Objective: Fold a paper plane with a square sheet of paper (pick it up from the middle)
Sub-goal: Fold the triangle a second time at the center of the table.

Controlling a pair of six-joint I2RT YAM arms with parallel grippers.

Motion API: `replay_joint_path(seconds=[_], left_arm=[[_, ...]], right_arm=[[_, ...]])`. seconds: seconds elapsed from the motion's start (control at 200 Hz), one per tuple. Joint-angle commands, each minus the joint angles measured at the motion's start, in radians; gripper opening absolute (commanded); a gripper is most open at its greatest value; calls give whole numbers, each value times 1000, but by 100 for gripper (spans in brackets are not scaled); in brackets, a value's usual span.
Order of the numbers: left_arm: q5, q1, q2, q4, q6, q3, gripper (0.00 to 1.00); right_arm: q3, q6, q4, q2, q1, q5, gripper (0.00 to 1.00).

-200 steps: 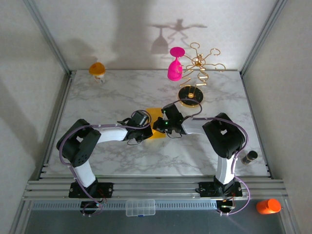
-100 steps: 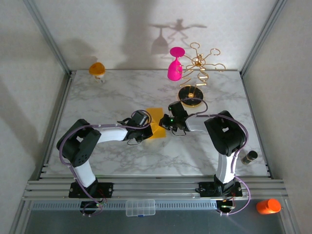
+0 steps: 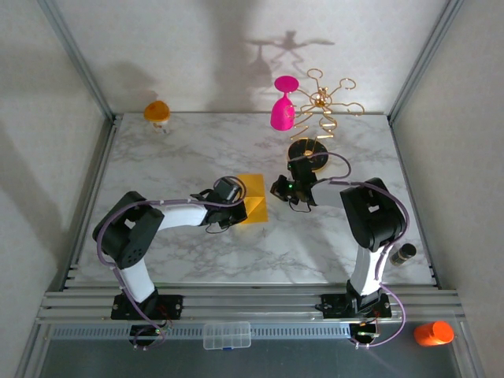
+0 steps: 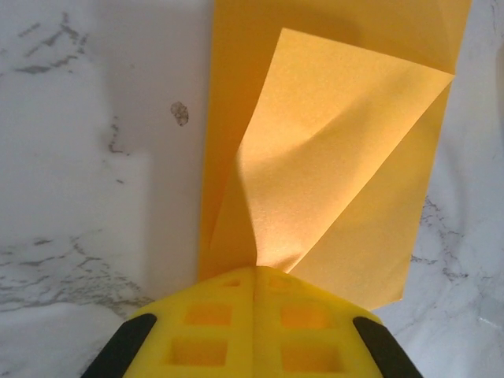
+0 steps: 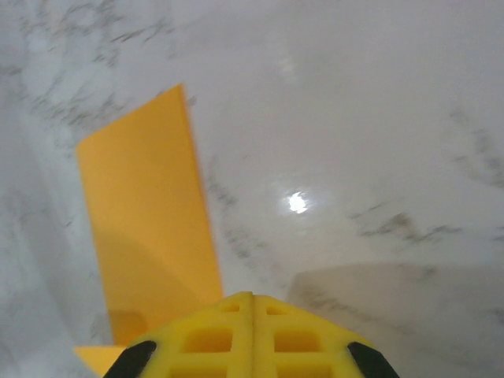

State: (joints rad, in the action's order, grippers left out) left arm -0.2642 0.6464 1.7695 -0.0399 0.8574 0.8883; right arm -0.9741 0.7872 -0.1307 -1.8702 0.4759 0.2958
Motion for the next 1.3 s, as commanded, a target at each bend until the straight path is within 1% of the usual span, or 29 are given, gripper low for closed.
replay_joint_path(seconds=[0.0, 0.11, 0.245, 0.426, 0.546, 0.591, 0.631, 0.696, 0.746, 0.816, 0.906, 1.182, 1.297], left_arm=[[28, -1, 45, -111, -45, 4, 0], [26, -1, 46, -115, -58, 9, 0], [21, -2, 45, -115, -62, 15, 0], [17, -2, 35, -118, -68, 29, 0], [-2, -1, 1, -114, -79, 58, 0], [-9, -1, -18, -102, -80, 70, 0], [-18, 1, -32, -87, -80, 79, 3], [-33, 4, -45, -32, -57, 76, 6], [-36, 4, -47, 12, -37, 66, 7], [-40, 4, -32, 52, -16, 61, 7], [-75, 4, -3, 100, 13, 65, 8], [-84, 4, 81, 101, 22, 112, 8], [-67, 3, 105, 85, 15, 123, 8]], right_arm=[[5, -37, -42, 16, 57, 72, 0], [-15, -28, -44, -19, 90, 89, 0], [-33, -17, -40, -62, 95, 100, 0], [-56, -32, 32, -93, 94, 29, 0], [-59, -21, 83, -107, 89, -27, 0], [-55, -12, 94, -109, 86, -38, 0], [-51, -5, 102, -110, 86, -46, 0], [-46, 3, 106, -112, 84, -50, 0], [-43, 9, 112, -113, 85, -54, 0], [-35, 21, 114, -114, 84, -53, 0], [-34, 30, 121, -116, 84, -53, 0], [-28, 38, 132, -121, 83, -53, 0], [-24, 40, 132, -121, 83, -55, 0]])
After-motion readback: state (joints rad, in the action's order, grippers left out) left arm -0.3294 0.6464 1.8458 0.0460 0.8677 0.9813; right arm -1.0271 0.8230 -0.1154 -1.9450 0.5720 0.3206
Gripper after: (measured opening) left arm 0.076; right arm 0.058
